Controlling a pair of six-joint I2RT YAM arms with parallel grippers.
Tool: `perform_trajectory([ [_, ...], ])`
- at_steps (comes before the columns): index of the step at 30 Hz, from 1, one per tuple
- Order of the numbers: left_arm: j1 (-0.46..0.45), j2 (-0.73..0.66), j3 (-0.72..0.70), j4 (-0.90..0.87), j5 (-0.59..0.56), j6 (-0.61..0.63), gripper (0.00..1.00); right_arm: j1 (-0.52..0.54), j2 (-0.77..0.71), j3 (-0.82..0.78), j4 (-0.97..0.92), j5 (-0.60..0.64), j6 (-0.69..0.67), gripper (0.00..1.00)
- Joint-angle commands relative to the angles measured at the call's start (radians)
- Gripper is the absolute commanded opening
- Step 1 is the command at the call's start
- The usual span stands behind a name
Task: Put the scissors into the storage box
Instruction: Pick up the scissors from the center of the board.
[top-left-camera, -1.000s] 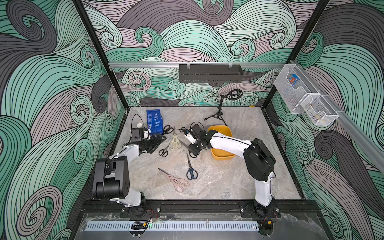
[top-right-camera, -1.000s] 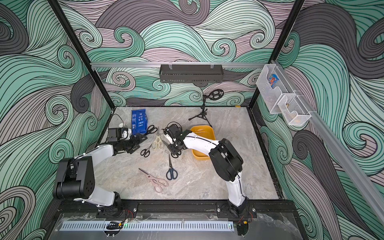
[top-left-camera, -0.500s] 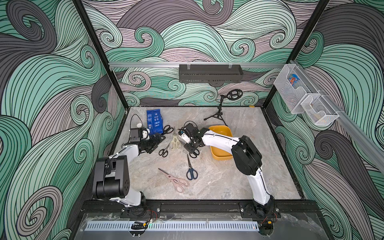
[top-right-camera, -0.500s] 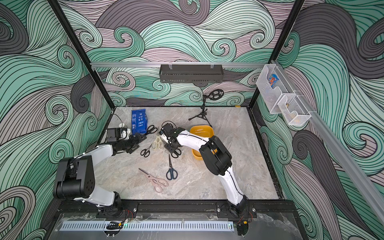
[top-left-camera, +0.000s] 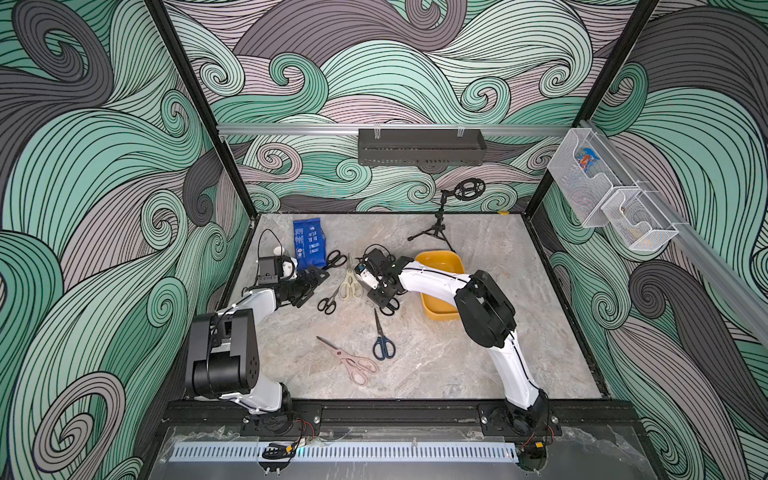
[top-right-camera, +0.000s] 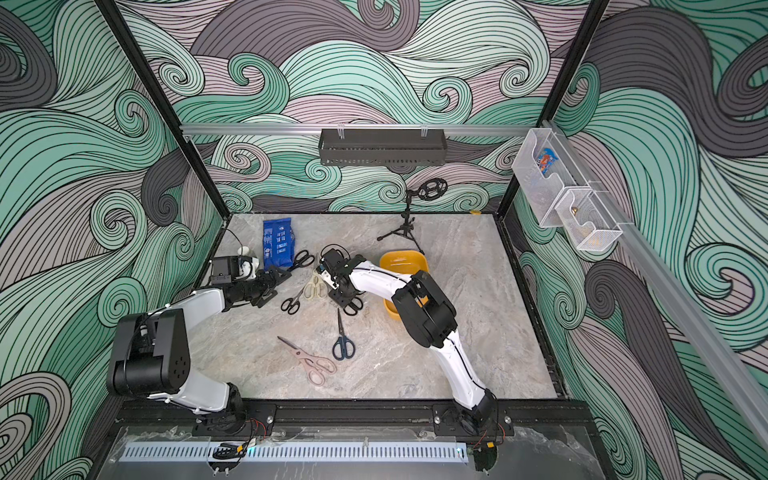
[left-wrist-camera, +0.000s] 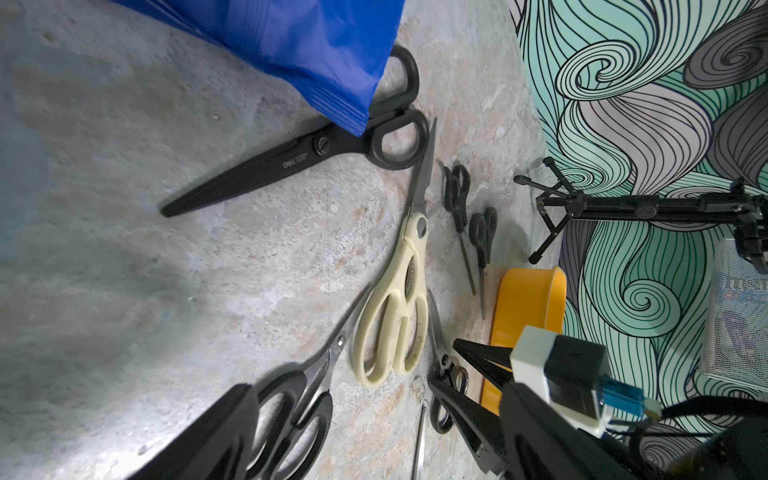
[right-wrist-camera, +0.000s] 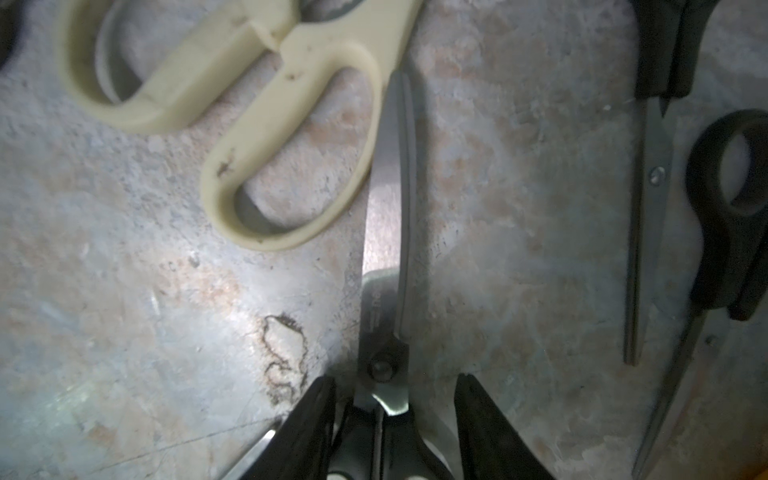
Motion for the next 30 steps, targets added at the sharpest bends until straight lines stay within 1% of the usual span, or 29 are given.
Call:
perform_trajectory([
  [1,0.007,0.01,0.003,0.011,0.021,-0.002,0.95,0.003,0.033,0.017,-0.039,0.034,-0.011,0.47],
  [7,0.012,0.011,0.0,0.016,0.03,-0.006,0.95,-0.002,0.038,-0.009,-0.059,0.046,-0.019,0.47],
  [12,0.015,0.009,0.001,0.017,0.032,-0.008,0.95,-0.009,0.055,-0.019,-0.071,0.028,-0.026,0.47],
  [17,0.017,0.006,-0.002,0.017,0.033,-0.008,0.95,-0.01,0.082,-0.034,-0.084,0.061,-0.03,0.47],
  [21,0.017,0.006,-0.002,0.017,0.033,-0.008,0.95,-0.011,0.092,-0.053,-0.101,0.084,-0.037,0.39],
  [26,0.018,0.007,0.0,0.017,0.033,-0.008,0.95,-0.015,0.102,-0.048,-0.151,0.088,-0.036,0.37],
  [30,0.021,0.006,-0.001,0.017,0.034,-0.008,0.95,-0.017,0.121,-0.019,-0.223,0.083,-0.036,0.41],
])
